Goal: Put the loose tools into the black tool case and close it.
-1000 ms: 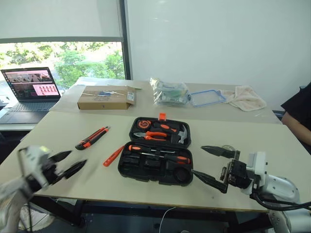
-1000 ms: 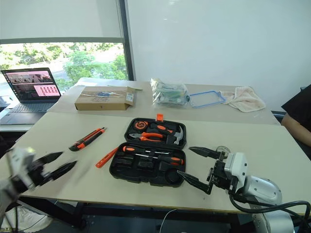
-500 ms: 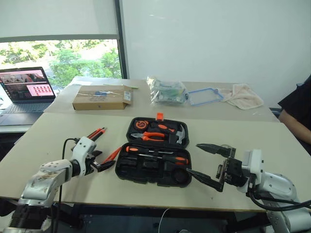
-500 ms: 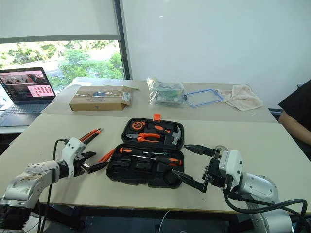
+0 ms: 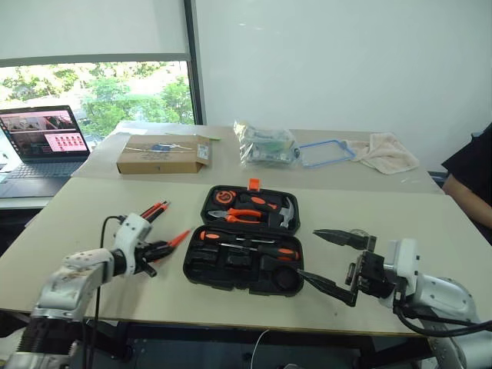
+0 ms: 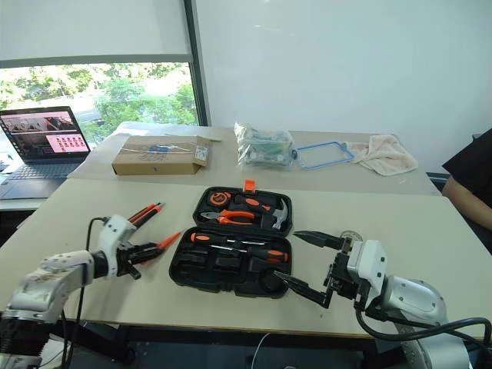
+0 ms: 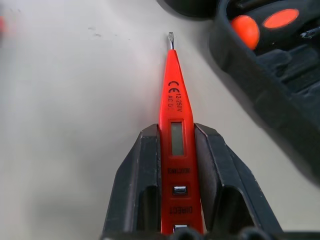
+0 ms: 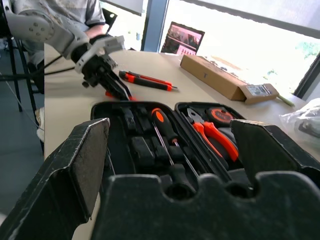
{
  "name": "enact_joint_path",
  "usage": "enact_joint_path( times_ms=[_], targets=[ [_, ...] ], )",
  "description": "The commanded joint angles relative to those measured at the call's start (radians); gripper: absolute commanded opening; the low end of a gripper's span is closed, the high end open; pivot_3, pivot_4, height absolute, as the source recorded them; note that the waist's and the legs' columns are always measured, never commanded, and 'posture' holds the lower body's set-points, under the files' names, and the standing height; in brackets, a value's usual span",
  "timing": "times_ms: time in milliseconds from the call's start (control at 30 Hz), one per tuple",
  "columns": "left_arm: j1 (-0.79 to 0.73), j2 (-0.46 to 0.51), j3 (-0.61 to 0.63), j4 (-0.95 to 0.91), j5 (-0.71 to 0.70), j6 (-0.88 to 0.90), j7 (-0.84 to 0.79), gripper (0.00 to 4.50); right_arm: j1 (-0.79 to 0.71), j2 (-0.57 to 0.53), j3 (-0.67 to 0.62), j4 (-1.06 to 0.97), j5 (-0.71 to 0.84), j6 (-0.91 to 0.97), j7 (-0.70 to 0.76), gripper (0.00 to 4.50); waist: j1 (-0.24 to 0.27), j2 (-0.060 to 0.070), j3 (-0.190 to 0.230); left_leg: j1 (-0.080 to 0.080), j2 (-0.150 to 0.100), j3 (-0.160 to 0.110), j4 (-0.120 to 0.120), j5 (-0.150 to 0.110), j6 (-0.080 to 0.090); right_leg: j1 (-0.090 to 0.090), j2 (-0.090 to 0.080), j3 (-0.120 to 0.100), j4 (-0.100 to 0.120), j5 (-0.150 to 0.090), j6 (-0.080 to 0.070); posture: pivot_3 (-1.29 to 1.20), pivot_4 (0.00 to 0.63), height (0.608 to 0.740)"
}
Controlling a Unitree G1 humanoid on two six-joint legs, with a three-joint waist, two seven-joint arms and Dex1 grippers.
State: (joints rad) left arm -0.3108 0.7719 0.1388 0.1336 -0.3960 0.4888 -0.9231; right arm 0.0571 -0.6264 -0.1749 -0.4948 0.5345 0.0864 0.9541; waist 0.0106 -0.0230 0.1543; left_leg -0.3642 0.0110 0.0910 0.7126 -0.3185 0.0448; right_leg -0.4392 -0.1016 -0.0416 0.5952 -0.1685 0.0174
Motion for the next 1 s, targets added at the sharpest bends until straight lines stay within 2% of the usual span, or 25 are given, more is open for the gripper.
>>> enact_joint_path(
  times_ms=[33, 100, 200, 400, 500, 567, 700, 1000],
  targets=[
    [-0.098, 0.058, 0.025, 0.041, -0.043, -0.169, -0.228, 0.48, 0.016, -0.026, -0.049, -0.054, 0.043, 0.01, 0.0, 4.5, 0.002, 0.0, 0.0, -0.001, 0.0, 0.0, 0.0, 0.0, 0.0, 0.0, 0.0, 0.0, 0.0, 0.0, 0.0, 0.0, 0.15, 0.74],
    [-0.154, 0.057, -0.011, 0.051, -0.052, -0.214, -0.333, 0.48, 0.027, -0.039, -0.061, -0.057, 0.05, 0.014, 0.005, 4.5, 0.009, 0.0, 0.0, -0.001, -0.001, 0.0, 0.001, 0.0, 0.0, 0.0, 0.0, -0.001, 0.0, 0.0, 0.0, 0.0, 0.15, 0.74],
    [-0.259, 0.028, -0.145, 0.03, -0.002, -0.259, -0.459, 0.48, 0.045, -0.058, -0.073, -0.054, 0.055, 0.016, 0.017, 4.5, 0.014, 0.0, 0.0, -0.003, -0.002, -0.001, 0.003, 0.0, 0.0, 0.0, -0.001, -0.001, 0.0, 0.0, 0.0, 0.0, 0.15, 0.74],
    [-0.408, -0.086, -0.381, 0.114, 0.217, -0.421, -0.484, 0.48, 0.068, -0.067, -0.054, -0.069, 0.05, 0.02, 0.015, 4.5, 0.011, -0.001, 0.0, -0.004, -0.008, -0.001, 0.005, -0.001, 0.002, 0.001, -0.001, 0.0, -0.001, 0.001, 0.002, 0.0, 0.15, 0.74],
    [-0.444, -0.127, -0.42, 0.192, 0.275, -0.458, -0.465, 0.48, 0.08, -0.066, -0.047, -0.084, 0.047, 0.024, 0.005, 4.5, 0.0, -0.001, 0.0, -0.004, -0.008, -0.002, 0.005, -0.003, 0.005, 0.001, -0.001, 0.001, -0.001, 0.001, 0.002, 0.0, 0.15, 0.74],
    [-0.451, -0.129, -0.44, 0.233, 0.306, -0.501, -0.481, 0.48, 0.087, -0.065, -0.046, -0.092, 0.045, 0.025, 0.0, 4.5, -0.004, -0.001, 0.001, -0.004, -0.008, -0.002, 0.005, -0.006, 0.011, 0.001, -0.001, 0.001, -0.001, 0.0, 0.002, 0.0, 0.15, 0.74],
    [-0.459, -0.13, -0.456, 0.278, 0.348, -0.514, -0.479, 0.48, 0.098, -0.061, -0.05, -0.102, 0.043, 0.026, -0.015, 4.5, -0.001, -0.002, 0.001, -0.004, -0.007, -0.003, 0.006, -0.006, 0.012, 0.001, 0.0, 0.001, -0.001, 0.0, 0.002, 0.0, 0.15, 0.74],
    [-0.439, -0.101, -0.48, 0.276, 0.394, -0.487, -0.514, 0.48, 0.114, -0.052, -0.042, -0.101, 0.027, 0.009, -0.03, 4.5, 0.002, -0.002, 0.001, -0.005, -0.004, -0.002, 0.013, -0.009, 0.016, 0.002, -0.001, 0.001, 0.0, 0.0, 0.004, 0.0, 0.15, 0.74]
  ],
)
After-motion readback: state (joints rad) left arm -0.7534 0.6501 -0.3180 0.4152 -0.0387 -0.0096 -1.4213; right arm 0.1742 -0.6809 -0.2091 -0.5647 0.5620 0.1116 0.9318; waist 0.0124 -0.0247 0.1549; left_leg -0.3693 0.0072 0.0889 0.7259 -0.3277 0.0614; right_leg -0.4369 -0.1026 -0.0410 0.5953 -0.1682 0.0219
